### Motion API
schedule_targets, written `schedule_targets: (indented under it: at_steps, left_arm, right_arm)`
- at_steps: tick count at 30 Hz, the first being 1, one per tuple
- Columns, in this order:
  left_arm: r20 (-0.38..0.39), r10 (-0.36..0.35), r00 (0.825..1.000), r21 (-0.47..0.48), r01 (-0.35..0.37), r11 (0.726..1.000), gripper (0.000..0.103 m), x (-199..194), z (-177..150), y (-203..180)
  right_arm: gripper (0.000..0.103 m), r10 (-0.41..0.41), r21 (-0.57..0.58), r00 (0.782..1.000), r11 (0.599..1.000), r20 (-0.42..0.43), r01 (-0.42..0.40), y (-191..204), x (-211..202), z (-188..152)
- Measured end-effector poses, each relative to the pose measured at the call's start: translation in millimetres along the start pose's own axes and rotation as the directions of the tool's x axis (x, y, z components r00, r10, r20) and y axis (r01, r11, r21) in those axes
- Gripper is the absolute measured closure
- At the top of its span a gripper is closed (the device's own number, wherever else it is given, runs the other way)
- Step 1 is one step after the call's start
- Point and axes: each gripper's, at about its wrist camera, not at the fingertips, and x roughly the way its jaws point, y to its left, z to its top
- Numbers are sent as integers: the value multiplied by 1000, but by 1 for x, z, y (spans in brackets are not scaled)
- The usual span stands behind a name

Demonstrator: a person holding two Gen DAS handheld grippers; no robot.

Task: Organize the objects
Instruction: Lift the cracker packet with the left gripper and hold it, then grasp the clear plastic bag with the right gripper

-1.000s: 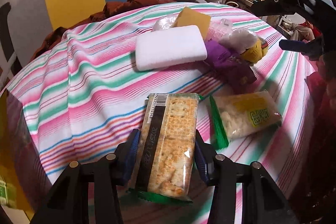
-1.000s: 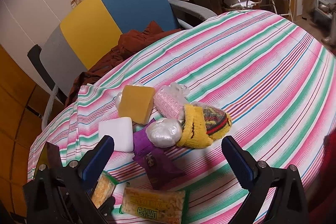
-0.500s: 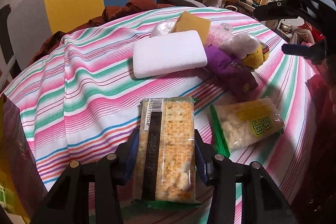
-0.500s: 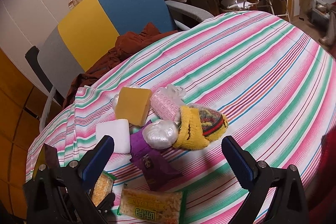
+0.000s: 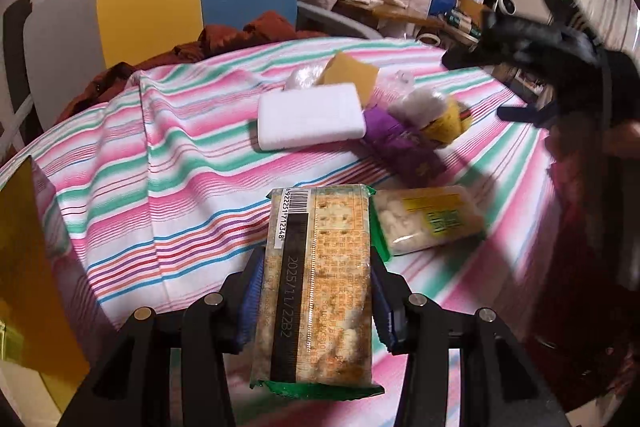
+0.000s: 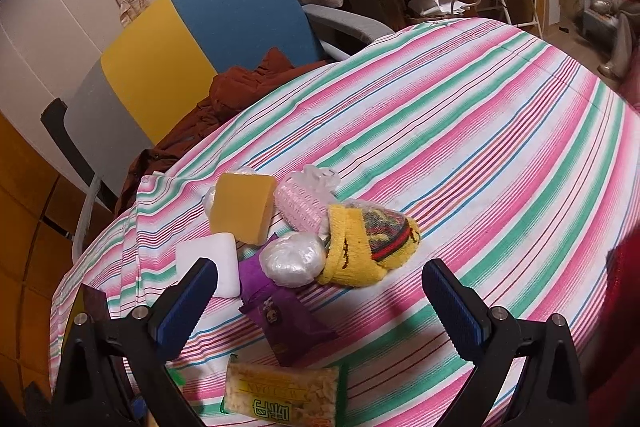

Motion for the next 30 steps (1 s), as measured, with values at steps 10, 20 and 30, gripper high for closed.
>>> schedule_targets:
  at_steps: [10, 20, 30]
  left_arm:
    - [100, -28, 995, -26, 30, 999, 56, -55, -4, 4]
    - [146, -13, 989, -94, 27, 995, 56, -87, -14, 30]
    - [156, -12, 988, -116, 30, 993, 55, -98, -21, 36]
  right_arm:
    - [0, -27, 45, 1000, 999, -10, 27, -9, 2, 1]
    - [0, -16, 156, 1000, 988, 8, 15, -31, -5, 10]
    - [8, -31, 159, 999, 987, -32, 36, -31, 10, 16]
